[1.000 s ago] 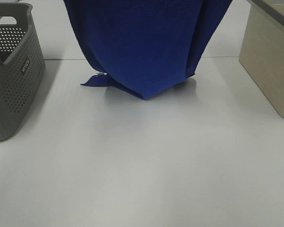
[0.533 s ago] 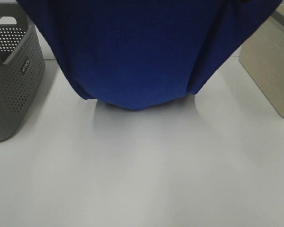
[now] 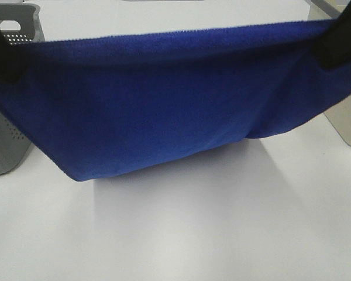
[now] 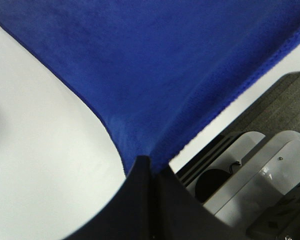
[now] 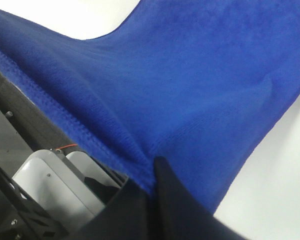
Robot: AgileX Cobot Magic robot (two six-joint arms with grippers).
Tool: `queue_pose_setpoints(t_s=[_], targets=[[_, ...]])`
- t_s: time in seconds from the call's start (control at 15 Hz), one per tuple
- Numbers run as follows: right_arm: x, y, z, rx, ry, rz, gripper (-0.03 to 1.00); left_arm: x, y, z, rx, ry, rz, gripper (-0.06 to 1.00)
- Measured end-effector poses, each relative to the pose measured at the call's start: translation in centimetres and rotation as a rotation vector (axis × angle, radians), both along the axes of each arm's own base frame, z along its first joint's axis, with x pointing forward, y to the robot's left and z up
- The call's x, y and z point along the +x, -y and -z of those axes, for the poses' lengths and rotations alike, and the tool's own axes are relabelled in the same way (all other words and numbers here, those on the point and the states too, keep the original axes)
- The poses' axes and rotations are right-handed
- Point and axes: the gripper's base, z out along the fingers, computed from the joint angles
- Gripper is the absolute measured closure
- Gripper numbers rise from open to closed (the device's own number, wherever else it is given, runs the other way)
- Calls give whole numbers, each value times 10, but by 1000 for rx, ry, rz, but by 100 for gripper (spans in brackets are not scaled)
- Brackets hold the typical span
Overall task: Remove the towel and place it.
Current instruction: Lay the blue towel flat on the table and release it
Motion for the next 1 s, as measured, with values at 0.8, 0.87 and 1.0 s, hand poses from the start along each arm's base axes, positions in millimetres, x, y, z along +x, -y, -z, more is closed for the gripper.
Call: queue_pose_setpoints(t_s=[0.8,0.87,1.0], targets=[[-53,0,127,49,-507,25,95,-48,-11,111,65,-377,13,94],[-54,0,138,42,-563,31,95,-47,-10,120,83,-410,12,94],[-51,-1,158,22,-668,42,95,-41,-6,135,125,-467,31,94]])
